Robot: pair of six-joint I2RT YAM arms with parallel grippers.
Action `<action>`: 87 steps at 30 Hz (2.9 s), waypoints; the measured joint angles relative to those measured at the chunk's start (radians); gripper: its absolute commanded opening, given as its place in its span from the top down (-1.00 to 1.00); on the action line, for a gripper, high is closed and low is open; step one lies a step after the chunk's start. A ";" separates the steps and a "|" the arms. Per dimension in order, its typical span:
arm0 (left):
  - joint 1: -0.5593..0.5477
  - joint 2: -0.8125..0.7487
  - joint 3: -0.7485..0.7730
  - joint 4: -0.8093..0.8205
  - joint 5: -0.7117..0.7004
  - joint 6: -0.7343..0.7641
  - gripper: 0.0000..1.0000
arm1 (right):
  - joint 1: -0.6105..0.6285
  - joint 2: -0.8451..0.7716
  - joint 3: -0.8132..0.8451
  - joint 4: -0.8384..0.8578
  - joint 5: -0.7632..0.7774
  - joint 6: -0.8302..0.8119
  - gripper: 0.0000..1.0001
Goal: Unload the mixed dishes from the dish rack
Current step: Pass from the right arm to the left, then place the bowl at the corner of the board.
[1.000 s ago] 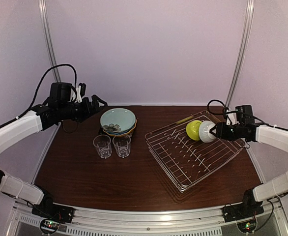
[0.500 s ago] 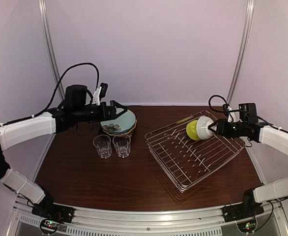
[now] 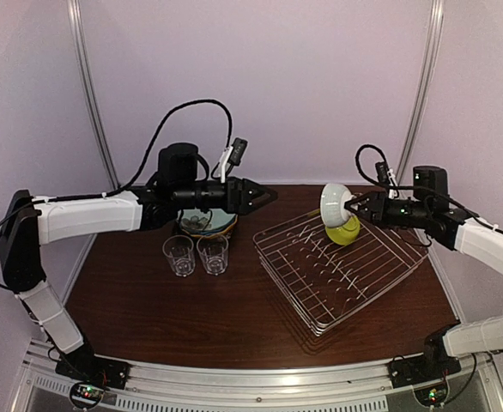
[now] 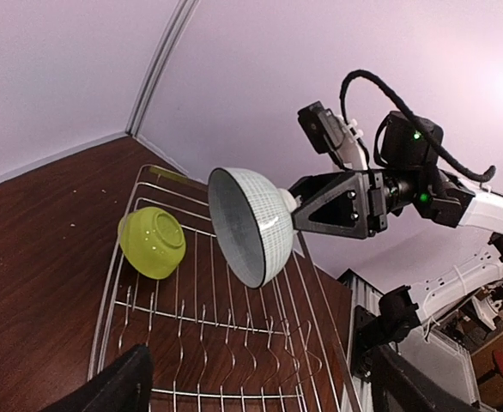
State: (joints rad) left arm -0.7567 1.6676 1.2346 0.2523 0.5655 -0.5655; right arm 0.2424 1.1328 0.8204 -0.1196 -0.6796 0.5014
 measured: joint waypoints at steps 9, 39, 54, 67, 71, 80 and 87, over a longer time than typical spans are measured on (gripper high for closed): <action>-0.063 0.084 0.089 0.097 0.073 -0.014 -0.61 | 0.149 0.005 0.049 0.090 -0.021 0.090 0.23; -0.121 0.131 0.117 0.283 0.174 -0.150 1.00 | 0.262 0.051 0.055 0.364 -0.093 0.277 -0.72; -0.042 -0.060 0.059 0.003 0.066 -0.042 1.00 | 0.245 0.018 0.077 0.295 -0.067 0.201 -0.99; 0.179 -0.265 0.037 -0.441 -0.146 0.108 1.00 | 0.233 0.010 0.092 0.193 -0.044 0.131 -0.99; 0.256 -0.279 0.048 -0.600 -0.230 0.167 1.00 | 0.232 0.010 0.093 0.172 -0.041 0.119 -0.99; 0.362 -0.216 0.169 -0.890 -0.480 0.333 1.00 | 0.231 0.010 0.126 0.106 -0.018 0.066 -0.99; 0.447 -0.125 0.236 -0.966 -0.523 0.412 1.00 | 0.231 0.010 0.127 0.051 0.003 0.028 -0.99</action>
State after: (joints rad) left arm -0.3092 1.5425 1.4704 -0.7139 0.0425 -0.1535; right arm 0.4732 1.1427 0.9470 -0.0689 -0.6762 0.5293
